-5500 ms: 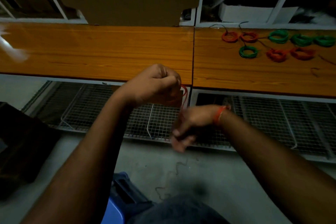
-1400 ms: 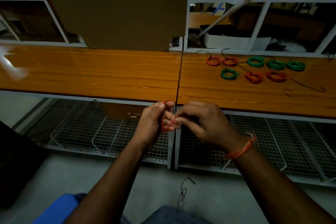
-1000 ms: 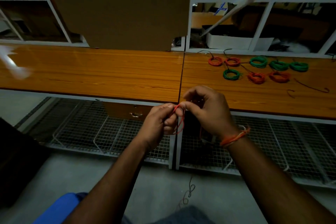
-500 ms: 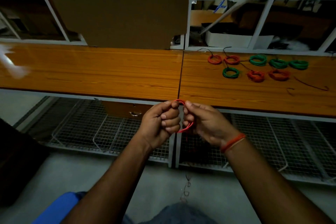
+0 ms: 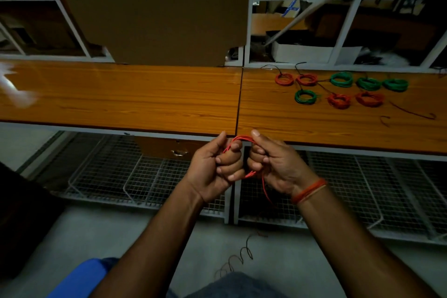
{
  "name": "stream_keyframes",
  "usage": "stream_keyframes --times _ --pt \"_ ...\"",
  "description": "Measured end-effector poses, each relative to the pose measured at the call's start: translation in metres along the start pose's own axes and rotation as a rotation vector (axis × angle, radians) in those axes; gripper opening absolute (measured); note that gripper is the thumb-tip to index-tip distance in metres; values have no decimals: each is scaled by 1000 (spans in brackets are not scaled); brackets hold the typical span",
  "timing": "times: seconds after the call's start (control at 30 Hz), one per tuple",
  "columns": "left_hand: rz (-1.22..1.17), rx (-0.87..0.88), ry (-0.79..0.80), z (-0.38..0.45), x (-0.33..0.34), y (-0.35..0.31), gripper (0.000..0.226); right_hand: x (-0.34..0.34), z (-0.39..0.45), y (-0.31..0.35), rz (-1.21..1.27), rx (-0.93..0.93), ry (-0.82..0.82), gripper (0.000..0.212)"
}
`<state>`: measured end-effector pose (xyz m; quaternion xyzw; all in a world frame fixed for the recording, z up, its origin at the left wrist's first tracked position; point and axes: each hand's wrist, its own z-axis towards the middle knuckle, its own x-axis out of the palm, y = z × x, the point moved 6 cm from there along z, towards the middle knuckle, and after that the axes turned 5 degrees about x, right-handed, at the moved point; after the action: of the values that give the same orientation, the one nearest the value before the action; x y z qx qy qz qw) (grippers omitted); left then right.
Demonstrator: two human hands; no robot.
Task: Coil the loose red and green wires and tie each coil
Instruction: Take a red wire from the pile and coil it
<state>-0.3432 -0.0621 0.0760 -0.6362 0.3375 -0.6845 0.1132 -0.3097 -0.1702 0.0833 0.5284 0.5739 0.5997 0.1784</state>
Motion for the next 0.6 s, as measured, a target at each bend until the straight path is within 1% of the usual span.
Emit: stream_keyframes --times 0.07,0.13,0.2,0.3,0.37,0.43,0.5,0.53,0.57,0.6 --pt "53 28 -17 1 1 -3 34 0 -2 0 -79 -47 0 44" --pt "71 48 -76 1 1 -7 29 -1 -6 -3 -256 -93 -34 39" --pt "2 72 -148 -1 -4 -15 27 -4 -11 -9 -421 -126 -52 28" --pt "-163 143 -240 -7 -19 -35 25 -23 -17 -21 -597 -157 -81 9" --pt "-258 200 -294 -13 -33 -49 20 -46 -23 -29 -693 -185 -126 7" --pt "-323 286 -341 -20 -49 -60 17 -68 -28 -34 -750 -224 -219 11" --pt "-320 356 -382 -24 -61 -65 23 -81 -34 -33 -764 -277 -313 12" --pt "-299 375 -396 -25 -63 -65 27 -78 -35 -30 -809 -312 -309 12" --pt "-280 385 -404 -24 -63 -62 31 -71 -37 -26 -896 -348 -256 11" --pt "-257 394 -408 -22 -60 -60 33 -59 -36 -23 -1004 -387 -166 10"
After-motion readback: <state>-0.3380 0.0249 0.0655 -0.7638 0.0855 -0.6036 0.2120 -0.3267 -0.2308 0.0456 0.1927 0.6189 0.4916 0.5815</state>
